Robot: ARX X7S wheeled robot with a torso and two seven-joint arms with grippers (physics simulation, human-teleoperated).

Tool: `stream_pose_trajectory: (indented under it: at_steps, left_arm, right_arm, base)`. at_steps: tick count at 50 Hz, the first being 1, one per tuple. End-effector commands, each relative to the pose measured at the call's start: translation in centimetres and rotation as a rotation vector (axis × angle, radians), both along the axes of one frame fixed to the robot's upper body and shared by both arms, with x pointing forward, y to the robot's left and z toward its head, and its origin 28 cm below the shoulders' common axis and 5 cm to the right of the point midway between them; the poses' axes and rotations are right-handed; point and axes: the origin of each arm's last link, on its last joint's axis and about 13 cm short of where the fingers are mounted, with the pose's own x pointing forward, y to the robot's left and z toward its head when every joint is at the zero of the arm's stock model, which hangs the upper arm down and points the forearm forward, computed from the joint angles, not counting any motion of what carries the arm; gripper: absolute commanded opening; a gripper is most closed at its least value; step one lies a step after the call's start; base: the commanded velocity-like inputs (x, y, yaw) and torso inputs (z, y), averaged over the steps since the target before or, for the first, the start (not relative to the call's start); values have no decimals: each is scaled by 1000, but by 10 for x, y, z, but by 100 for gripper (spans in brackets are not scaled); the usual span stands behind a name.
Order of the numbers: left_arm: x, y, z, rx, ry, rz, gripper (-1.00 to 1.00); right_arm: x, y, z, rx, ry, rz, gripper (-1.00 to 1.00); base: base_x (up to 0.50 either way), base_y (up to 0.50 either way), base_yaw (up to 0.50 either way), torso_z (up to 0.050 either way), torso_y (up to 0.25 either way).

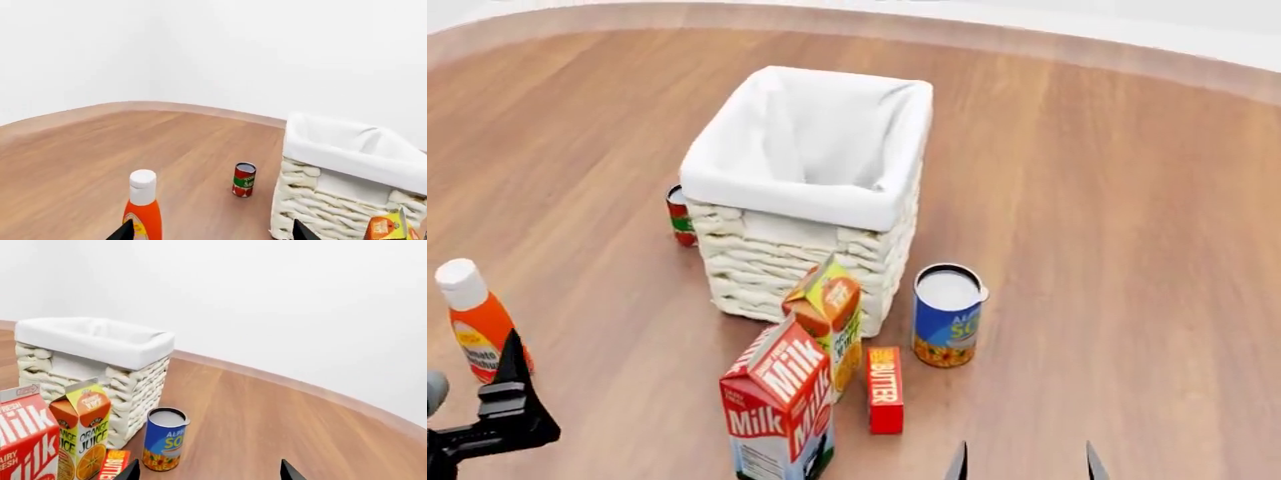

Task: Pick up the butter and put it in the basket.

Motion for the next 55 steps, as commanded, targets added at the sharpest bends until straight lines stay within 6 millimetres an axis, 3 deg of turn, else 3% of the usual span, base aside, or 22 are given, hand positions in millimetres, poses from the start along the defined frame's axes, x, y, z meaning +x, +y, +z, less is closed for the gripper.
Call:
stream_pose_trajectory:
  at_steps: [1, 7, 44, 55]
  left_arm:
    - [0, 5, 6, 18, -17, 26, 100]
    - [2, 6, 6, 23, -30, 43, 100]
    - [5, 9, 9, -2, -52, 51, 100]
    - [6, 11, 13, -2, -61, 64, 100]
  right_arm:
    - [-3, 0, 1, -1, 2, -2, 100]
    - [-3, 0, 1, -5, 5, -11, 100]
    - [-4, -1, 4, -6, -30, -28, 100]
    - [-4, -1, 3, -8, -24, -30, 100]
  base:
    - [483, 128, 0, 0, 0]
    - [479, 126, 0, 0, 0]
    - [94, 25, 0, 0, 0]
    - [0, 0, 0, 0, -242]
